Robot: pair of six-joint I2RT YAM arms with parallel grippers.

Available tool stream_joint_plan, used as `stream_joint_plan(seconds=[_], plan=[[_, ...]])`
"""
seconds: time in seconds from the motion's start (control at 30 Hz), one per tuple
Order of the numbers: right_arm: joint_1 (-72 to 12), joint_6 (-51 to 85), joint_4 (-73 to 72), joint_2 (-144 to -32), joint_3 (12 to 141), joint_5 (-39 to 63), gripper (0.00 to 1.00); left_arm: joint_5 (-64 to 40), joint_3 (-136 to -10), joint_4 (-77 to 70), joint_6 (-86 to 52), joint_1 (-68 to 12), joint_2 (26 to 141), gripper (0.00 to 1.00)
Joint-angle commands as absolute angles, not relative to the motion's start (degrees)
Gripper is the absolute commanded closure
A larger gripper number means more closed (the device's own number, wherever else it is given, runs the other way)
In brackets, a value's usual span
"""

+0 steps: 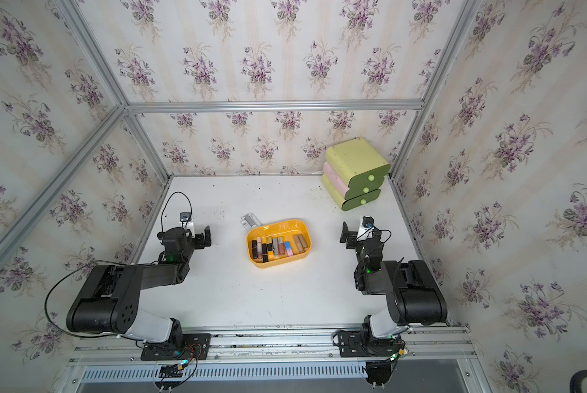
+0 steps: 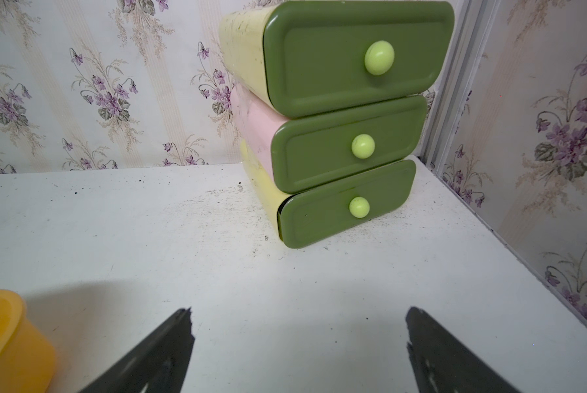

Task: Put the lipstick into the storage box
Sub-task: Reset both arms

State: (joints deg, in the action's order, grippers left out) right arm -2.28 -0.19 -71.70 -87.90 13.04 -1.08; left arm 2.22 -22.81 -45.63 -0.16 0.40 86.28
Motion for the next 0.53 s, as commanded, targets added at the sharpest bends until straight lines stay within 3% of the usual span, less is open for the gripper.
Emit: stream_joint_plan(seconds=[0.0,0.5], plan=[[-2.37,-0.05,-71.72,-87.91,13.21,-1.58,0.0,2.55,-22.78,-46.37,0.48,0.43,86.26,0.0],[-2.39,0.0,-71.62,-87.85,13.24,-1.58,0.0,2.64,-22.83,-46.38,0.53,0.35,86.26,0.0]])
